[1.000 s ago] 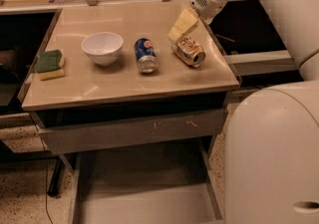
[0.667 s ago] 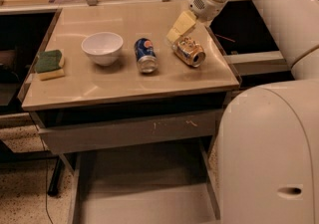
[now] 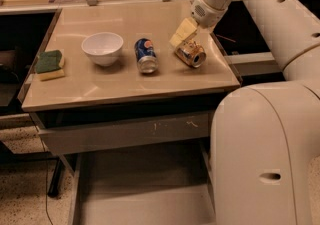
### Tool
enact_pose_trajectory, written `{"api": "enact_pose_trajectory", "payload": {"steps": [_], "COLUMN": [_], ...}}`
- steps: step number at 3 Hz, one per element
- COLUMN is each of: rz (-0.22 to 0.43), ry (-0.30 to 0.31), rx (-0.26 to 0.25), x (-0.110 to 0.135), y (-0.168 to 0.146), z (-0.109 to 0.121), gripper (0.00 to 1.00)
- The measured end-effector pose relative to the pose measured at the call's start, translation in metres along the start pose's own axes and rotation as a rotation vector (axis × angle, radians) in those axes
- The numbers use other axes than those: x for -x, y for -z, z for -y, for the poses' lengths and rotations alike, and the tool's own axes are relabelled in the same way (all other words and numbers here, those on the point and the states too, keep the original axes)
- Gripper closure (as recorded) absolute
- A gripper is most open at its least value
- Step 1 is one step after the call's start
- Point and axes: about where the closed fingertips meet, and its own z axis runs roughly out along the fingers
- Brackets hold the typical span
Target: Place orange can into middle drawer
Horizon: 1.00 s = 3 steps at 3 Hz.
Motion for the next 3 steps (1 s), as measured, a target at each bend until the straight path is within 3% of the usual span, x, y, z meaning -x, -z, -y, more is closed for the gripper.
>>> {"api": "enact_pose_trajectory", "payload": {"steps": [1,3], "rz": [-0.024,-0.048], "ry": [-0.025,-0.002], "rx": [-0.002,-0.020], "x": [-0.009,-0.012], "y": [-0.014,-0.027], "z": [0.008,0.007], "gripper": [0.00,0.00]}}
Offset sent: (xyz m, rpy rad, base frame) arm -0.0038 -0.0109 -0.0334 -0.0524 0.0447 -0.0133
